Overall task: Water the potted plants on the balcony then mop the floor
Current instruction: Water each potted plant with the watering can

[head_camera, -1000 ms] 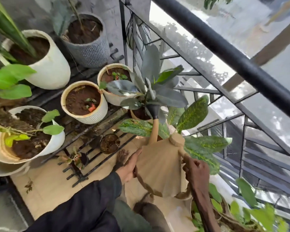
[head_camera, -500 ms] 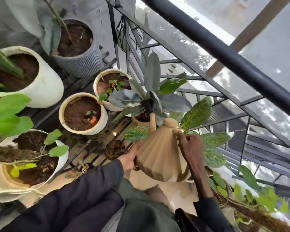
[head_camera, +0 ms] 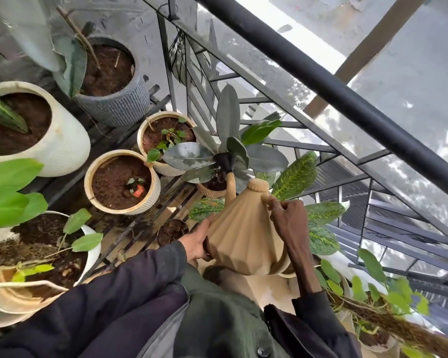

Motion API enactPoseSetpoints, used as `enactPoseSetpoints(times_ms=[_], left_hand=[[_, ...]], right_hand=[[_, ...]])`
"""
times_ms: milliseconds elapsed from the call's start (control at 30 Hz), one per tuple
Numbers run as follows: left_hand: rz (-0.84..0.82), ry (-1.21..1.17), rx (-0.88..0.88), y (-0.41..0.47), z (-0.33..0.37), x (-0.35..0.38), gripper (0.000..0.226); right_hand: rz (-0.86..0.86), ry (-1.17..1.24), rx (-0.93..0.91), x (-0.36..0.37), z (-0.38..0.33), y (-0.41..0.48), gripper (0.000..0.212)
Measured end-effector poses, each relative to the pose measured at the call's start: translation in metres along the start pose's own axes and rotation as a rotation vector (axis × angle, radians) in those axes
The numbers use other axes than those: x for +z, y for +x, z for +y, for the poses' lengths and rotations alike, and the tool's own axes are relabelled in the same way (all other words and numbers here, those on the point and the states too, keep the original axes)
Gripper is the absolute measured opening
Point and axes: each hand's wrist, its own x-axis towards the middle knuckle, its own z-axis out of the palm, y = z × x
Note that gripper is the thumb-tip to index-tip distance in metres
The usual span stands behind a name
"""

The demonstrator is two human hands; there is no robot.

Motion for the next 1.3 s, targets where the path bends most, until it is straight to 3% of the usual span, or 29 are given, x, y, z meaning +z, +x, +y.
enactPoseSetpoints(times_ms=[367, 700, 1000, 1300], left_hand=[[0.051, -0.025, 0.050, -0.001, 0.001, 0.012, 0.080], [0.067, -0.091, 0.094, -0.007, -0.005, 0.033, 0.067], [0.068, -0.148, 0.143, -0.022, -0.007, 0.042, 0.065], [0.037, -0.169, 0.292, -0.032, -0.013, 0.045, 0.063]], right_hand=[[-0.033, -0.083, -0.055, -0.014, -0.002, 0.015, 0.067], [-0.055, -0.057, -0.116, -0.035, 0.007, 0.020, 0.062], [0.001, 0.089, -0.152, -0.044, 0.034, 0.013, 0.075], [0.068, 0.235, -0.172, -0.053, 0.058, -0.002, 0.064]])
